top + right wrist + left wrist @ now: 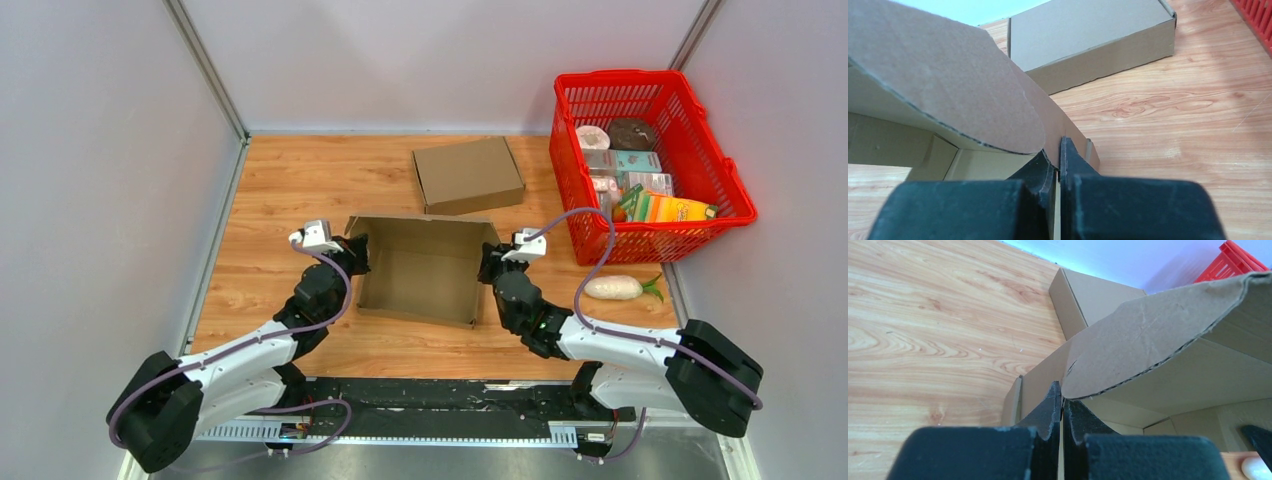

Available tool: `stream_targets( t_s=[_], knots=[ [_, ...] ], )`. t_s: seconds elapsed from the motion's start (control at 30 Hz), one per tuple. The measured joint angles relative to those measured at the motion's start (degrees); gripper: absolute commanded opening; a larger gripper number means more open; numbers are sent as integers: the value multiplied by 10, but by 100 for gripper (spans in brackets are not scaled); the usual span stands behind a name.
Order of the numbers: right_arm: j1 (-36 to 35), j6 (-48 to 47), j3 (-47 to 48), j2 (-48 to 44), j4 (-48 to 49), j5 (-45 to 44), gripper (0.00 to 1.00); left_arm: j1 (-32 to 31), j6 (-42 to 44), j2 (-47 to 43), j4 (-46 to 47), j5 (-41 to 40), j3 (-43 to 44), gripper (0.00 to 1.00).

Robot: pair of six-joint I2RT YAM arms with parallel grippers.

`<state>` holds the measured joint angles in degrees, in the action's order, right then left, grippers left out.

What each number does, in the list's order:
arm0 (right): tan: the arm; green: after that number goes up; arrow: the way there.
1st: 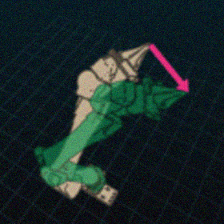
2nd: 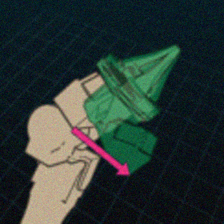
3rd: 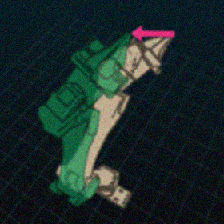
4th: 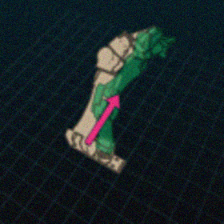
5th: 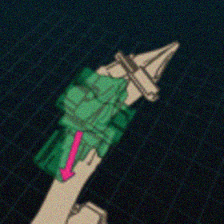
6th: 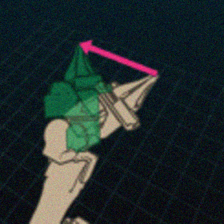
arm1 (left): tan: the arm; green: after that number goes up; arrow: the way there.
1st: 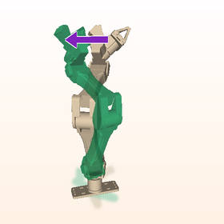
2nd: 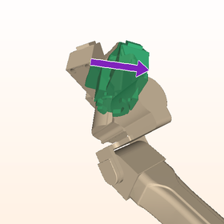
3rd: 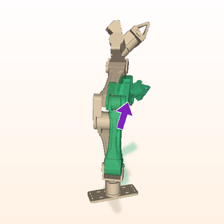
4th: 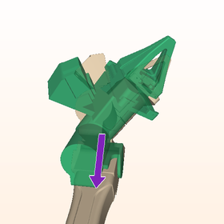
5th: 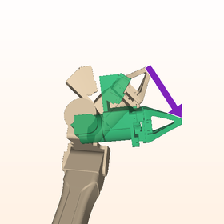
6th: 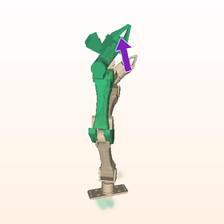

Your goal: Fold the paper box

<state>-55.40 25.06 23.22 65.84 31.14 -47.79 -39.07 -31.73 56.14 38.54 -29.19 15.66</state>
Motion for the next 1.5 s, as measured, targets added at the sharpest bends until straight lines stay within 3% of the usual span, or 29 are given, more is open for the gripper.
stream_targets(
  t_s=[0.13, 0.23, 0.33, 0.67, 0.87, 0.93, 0.97, 1.03, 1.07, 1.13, 1.17, 1.27, 1.4, 1.5],
  knots=[
    [-25, 16, -1, 0, -4, -21, 8, -2, -19, -35, -28, -7, -12, 0],
    [-48, 31, -2, 0, -14, -42, 1, -2, -34, -45, -27, -11, -27, 0],
    [-60, 53, -3, -9, -33, -56, 0, -3, -42, -44, -17, -12, -38, 0],
    [-66, 174, 86, 6, -213, -91, 0, -5, -44, -43, -13, -13, -39, 0],
    [-69, 207, 86, 28, -225, -104, 1, -6, -44, -39, -8, -13, -43, 0],
    [-73, 217, 76, 30, -219, -106, 6, -6, -44, -37, -7, -13, -47, 0],
    [-78, 218, 68, 27, -214, -107, 22, -6, -44, -36, -6, -14, -50, 0],
    [-93, 221, 51, 14, -221, -104, 42, -6, -44, -36, -6, -14, -55, 0],
    [-104, 225, 44, 3, -247, -97, 62, -6, -44, -37, -8, -17, -58, 0],
    [-120, 239, 39, -25, -317, -76, 70, -6, -43, -39, -16, -21, -64, 0],
    [-124, 243, 39, -44, -355, -60, 80, -6, -43, -40, -22, -24, -67, 0],
    [-128, 265, 56, -128, -500, 27, 90, -6, -41, -49, -34, -24, -71, 0],
    [-130, 278, 94, -236, -643, 187, 92, -6, -36, -58, -44, -25, -71, 0],
    [-146, 278, 147, -299, -741, 282, 100, -6, -33, -63, -51, -26, -72, 0]
  ],
)
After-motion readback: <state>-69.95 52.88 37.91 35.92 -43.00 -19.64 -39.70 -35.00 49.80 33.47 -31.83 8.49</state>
